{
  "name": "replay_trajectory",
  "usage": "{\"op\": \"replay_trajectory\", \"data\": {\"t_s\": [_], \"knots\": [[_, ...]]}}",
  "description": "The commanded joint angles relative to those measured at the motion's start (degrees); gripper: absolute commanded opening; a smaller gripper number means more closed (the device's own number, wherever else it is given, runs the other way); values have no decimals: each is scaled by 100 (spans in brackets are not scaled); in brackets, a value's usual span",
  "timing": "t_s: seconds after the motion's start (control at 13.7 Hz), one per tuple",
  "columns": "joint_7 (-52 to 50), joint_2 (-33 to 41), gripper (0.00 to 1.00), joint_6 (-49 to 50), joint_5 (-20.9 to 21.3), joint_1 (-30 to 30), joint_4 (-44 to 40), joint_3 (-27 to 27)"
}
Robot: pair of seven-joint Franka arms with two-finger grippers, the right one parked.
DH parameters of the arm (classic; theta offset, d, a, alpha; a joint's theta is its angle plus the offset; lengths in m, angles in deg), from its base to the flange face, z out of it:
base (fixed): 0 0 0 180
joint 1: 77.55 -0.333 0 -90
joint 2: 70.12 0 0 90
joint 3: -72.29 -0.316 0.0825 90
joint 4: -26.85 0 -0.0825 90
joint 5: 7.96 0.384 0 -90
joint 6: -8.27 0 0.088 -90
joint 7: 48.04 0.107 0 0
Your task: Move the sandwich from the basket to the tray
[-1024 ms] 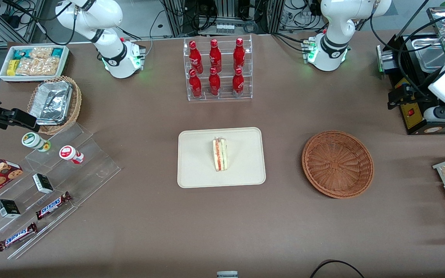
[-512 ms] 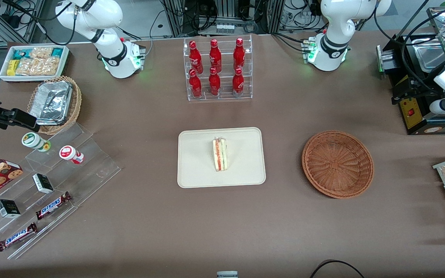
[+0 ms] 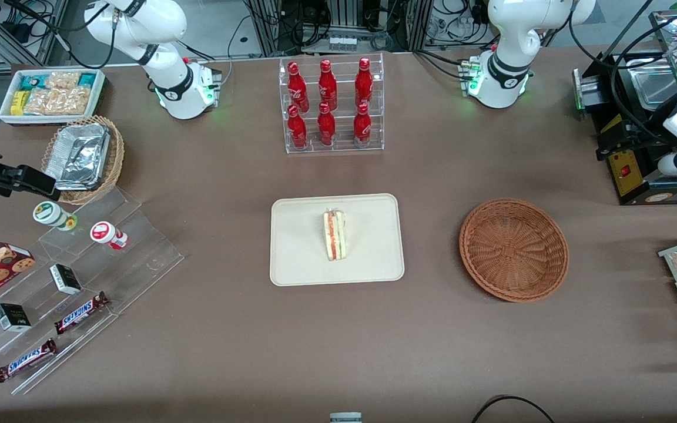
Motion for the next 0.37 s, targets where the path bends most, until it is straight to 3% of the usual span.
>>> {"op": "replay_trajectory", "data": {"t_s": [0.0,0.29], "knots": [[-50,-48,100,43,39,-169,-193,48],[-40,-181,100,105,22,-391,-423,348]]}}
